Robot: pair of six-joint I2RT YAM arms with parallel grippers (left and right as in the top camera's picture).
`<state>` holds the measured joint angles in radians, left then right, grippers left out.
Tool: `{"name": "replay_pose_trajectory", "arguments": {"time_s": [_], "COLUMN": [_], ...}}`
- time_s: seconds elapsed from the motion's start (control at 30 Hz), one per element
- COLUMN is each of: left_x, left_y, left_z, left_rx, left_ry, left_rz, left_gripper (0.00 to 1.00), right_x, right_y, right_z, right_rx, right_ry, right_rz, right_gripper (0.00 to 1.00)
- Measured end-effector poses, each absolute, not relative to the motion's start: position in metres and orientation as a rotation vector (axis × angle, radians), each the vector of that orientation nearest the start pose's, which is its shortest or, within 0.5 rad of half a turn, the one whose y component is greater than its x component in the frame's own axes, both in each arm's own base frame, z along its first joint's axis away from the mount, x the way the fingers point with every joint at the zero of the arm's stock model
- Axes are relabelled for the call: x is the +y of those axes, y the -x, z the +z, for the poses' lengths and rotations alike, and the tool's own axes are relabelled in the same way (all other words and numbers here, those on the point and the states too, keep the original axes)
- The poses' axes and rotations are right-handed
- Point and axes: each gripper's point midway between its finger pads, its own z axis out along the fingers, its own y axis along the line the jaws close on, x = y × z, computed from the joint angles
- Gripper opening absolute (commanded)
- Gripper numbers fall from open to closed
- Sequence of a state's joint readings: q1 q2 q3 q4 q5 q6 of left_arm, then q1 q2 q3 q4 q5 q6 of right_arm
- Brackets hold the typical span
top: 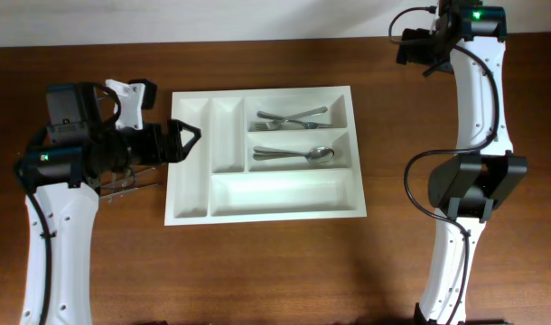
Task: Pack container
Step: 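Raise the left gripper and move it over the left cutlery pile, then lower the left gripper onto the metal tongs and close on them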
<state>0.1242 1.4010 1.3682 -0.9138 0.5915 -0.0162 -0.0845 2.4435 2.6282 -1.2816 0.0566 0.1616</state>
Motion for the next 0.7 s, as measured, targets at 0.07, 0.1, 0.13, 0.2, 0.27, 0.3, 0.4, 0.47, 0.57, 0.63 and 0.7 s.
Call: {"name": "replay_pose_trajectory", "arguments": {"time_s": [0.07, 0.1, 0.13, 0.2, 0.27, 0.3, 0.4, 0.47, 0.57, 0.63, 0.7], "left_x": [-0.033, -0.023, -0.010, 0.018, 0.046, 0.058, 0.088, 0.103, 0.125, 0.138, 0.153], "left_y": [-0.363, -0.364, -0.363, -0.360, -0.354, -0.350, -0.342, -0.340, -0.332, -0.325, -0.319], "left_z": [0.242, 0.238, 0.233, 0.225, 0.221, 0.219, 0.213, 0.207, 0.188, 0.172, 0.153], "left_rx": [2.459, 2.474, 2.485, 2.464, 2.385, 2.336, 2.173, 2.084, 1.978, 1.925, 1.879], "left_ry": [0.144, 0.249, 0.392, 0.686, 0.975, 1.097, 1.387, 1.525, 1.731, 1.861, 1.985], "left_rz": [-0.595, -0.550, -0.482, -0.346, -0.216, -0.162, -0.039, 0.016, 0.093, 0.139, 0.184], "left_gripper": [0.95, 0.95, 0.95, 0.95, 0.94, 0.94, 0.94, 0.94, 0.94, 0.93, 0.92], "right_x": [-0.057, -0.057, -0.057, -0.057, -0.057, -0.057, -0.057, -0.057, -0.057, -0.057, -0.057], "right_y": [-0.561, -0.561, -0.561, -0.561, -0.561, -0.561, -0.561, -0.561, -0.561, -0.561, -0.561], "right_z": [0.169, 0.169, 0.169, 0.169, 0.169, 0.169, 0.169, 0.169, 0.169, 0.169, 0.169], "right_rx": [2.643, 2.643, 2.643, 2.643, 2.643, 2.643, 2.643, 2.643, 2.643, 2.643, 2.643], "right_ry": [-0.346, -0.345, -0.345, -0.346, -0.345, -0.345, -0.346, -0.346, -0.346, -0.344, -0.346], "right_rz": [-0.051, -0.051, -0.051, -0.051, -0.051, -0.051, -0.050, -0.051, -0.051, -0.051, -0.051], "right_gripper": [0.99, 0.99, 0.99, 0.99, 0.99, 0.99, 0.99, 0.99, 0.99, 0.99, 0.99]}}
